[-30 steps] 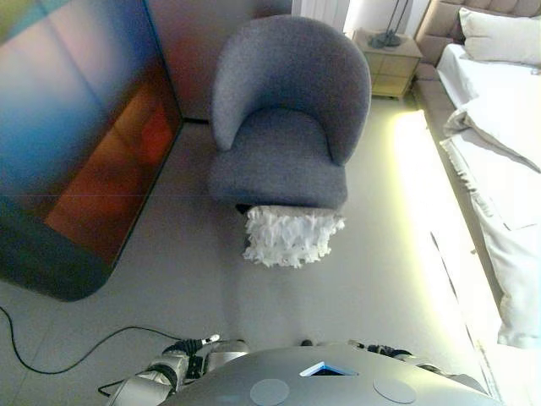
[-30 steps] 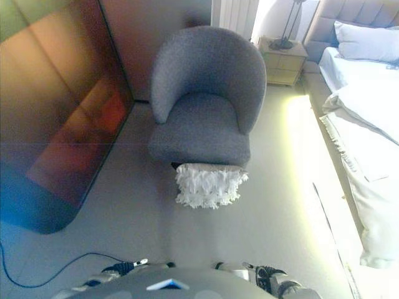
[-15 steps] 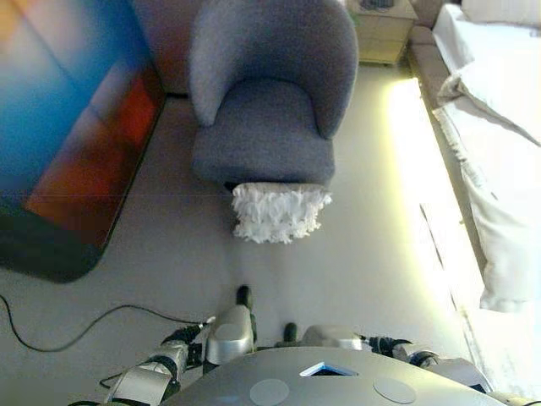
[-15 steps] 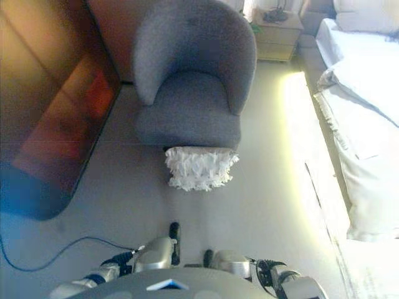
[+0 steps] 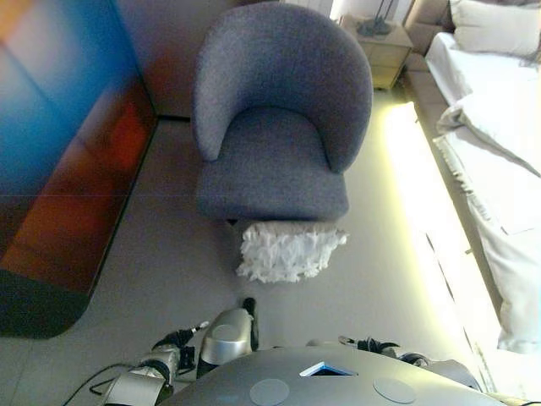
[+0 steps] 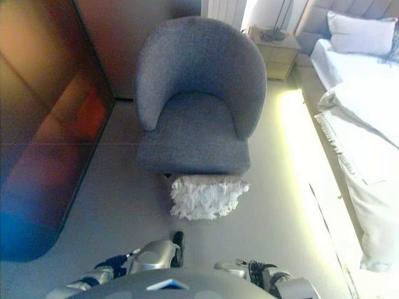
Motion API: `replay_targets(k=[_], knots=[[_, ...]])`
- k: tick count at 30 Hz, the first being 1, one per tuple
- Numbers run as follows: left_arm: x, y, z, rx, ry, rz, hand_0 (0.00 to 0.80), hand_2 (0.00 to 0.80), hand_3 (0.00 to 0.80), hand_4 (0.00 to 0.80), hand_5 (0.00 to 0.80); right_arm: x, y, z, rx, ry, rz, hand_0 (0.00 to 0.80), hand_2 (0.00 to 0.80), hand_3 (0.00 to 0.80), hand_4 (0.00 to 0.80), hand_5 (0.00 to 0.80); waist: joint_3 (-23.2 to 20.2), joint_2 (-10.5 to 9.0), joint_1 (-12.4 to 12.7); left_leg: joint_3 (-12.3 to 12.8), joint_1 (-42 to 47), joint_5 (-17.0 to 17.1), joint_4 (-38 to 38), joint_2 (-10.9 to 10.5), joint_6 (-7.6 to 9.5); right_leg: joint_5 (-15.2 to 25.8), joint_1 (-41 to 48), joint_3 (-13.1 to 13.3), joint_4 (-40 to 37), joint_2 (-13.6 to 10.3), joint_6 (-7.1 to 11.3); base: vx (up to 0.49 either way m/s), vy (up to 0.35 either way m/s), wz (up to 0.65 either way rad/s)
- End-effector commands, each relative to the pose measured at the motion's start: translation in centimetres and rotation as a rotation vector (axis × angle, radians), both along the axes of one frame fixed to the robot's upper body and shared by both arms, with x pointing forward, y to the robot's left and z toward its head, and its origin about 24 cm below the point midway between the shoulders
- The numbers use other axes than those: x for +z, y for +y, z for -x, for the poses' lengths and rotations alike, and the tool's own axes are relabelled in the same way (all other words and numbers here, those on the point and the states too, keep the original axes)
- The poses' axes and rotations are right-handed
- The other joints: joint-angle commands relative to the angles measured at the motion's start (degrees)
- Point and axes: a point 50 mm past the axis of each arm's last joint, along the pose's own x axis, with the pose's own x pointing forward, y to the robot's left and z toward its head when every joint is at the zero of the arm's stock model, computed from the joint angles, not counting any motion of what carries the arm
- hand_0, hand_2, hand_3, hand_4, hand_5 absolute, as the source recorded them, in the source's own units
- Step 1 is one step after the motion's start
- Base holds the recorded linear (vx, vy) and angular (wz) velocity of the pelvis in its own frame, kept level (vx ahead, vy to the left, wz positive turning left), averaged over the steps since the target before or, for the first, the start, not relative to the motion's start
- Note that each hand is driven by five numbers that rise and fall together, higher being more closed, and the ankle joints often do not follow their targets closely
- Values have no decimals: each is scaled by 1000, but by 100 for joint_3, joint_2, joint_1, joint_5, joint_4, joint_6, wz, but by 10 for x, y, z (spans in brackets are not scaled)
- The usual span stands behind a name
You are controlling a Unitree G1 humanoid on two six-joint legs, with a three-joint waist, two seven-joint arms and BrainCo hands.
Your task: Pick up the cushion and take it to the sofa
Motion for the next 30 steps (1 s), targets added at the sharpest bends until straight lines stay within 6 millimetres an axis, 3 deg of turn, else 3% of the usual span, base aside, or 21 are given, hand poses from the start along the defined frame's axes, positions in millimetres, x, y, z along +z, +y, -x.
replay_targets(k=[1, 3, 4, 5, 8, 10, 12, 16, 20, 21, 23, 25, 30], knots=[[0, -5, -7, -77, 12, 7, 0, 0, 0, 0, 0, 7, -16, -27, 18, -110, 27, 0, 0, 0, 0, 0, -147, 430, -126, -279, -311, -276, -342, 262, -109, 1027, -356, -463, -616, 132, -32, 290, -11, -12], [2, -5, -18, -72, -5, 19, 0, 0, 0, 0, 0, 9, -15, -38, 46, -131, 38, 0, 0, 0, 0, 0, -28, 600, -199, -164, -6, -273, -532, 414, -176, 662, -982, -964, -1084, -18, -160, 268, -30, -26], [3, -6, -24, -60, -12, 18, 0, 0, 0, 0, 0, 10, -15, -43, 60, -146, 42, 0, 0, 0, 0, 0, 59, 650, -248, -192, 291, -339, -670, 450, -257, 670, -1269, -1126, -1445, -224, -182, 167, -76, -34], [5, -6, -30, -57, -20, 15, 0, 0, 0, 0, 0, 10, -15, -46, 73, -159, 42, 0, 0, 0, 0, 0, 131, 737, -288, -199, 385, -317, -747, 557, -290, 788, -1526, -1200, -1778, -261, -283, 122, -110, -27], [6, -6, -36, -46, -31, 6, 0, 0, 0, 0, 0, 12, -16, -50, 104, -178, 41, 0, 0, 0, 0, 0, 283, 772, -397, -197, 510, -447, -756, 701, -404, 976, -1546, -1092, -2771, -493, -282, 95, -171, 9], [5, -7, -32, -5, -41, -3, 0, 0, 0, 0, 0, 11, -16, -48, 122, -168, 34, 0, 0, 0, 0, 0, 316, 768, -482, -238, 628, -476, -792, 806, -449, 949, -1384, -802, -2995, -414, -231, 174, -209, 32], [4, -8, -29, 10, -44, -30, 0, 0, 0, 0, 0, 10, -15, -41, 148, -144, 29, 0, 0, 0, 0, 0, 294, 728, -506, -304, 710, -480, -817, 838, -507, 949, -1155, -718, -3330, -338, -241, 203, -228, 30], [6, -3, -26, -25, -72, -158, 0, 0, 0, 0, 0, 9, -16, -38, 176, -134, 33, 0, 0, 0, 0, 0, 214, 640, -377, -398, 593, -460, -589, 978, -713, 975, -765, -876, -3745, -262, -336, 130, -256, 44], [12, -11, -53, -13, -182, -159, 0, 0, 0, 0, 0, 20, -27, -73, 177, -230, 99, 0, 0, 0, 0, 0, 412, 781, -298, -476, 98, -194, -490, 1154, -936, 914, -950, -1033, -3770, -177, -494, -179, -173, 6], [14, -12, -58, 0, -209, -162, 0, 0, 0, 0, 0, 21, -32, -72, 211, -170, 138, 0, 0, 0, 0, 0, 462, 821, -302, -467, 40, -146, -511, 1156, -967, 914, -973, -1062, -3805, -171, -520, -174, -68, 13], [15, -16, -63, 9, -230, -169, 0, 0, 0, 0, 0, 23, -39, -74, 199, -178, 169, 0, 0, 0, 0, 0, 524, 859, -312, -393, -37, -148, -414, 1128, -980, 913, -962, -1153, -3855, -210, -548, -96, -21, 19], [16, -18, -68, 10, -248, -171, 0, 0, 0, 0, 0, 25, -45, -73, 172, -182, 203, 0, 0, 0, 0, 0, 593, 876, -393, -94, -74, -219, -188, 1187, -1011, 884, -918, -1302, -3893, -269, -593, -68, 25, 29], [17, -19, -67, 22, -291, -168, 0, 0, 0, 0, 0, 27, -54, -73, 163, -217, 263, 0, 0, 0, 0, 0, 629, 924, -430, -290, -75, -247, -209, 1205, -993, 802, -1064, -1224, -3696, -305, -599, 3, 136, 18]])
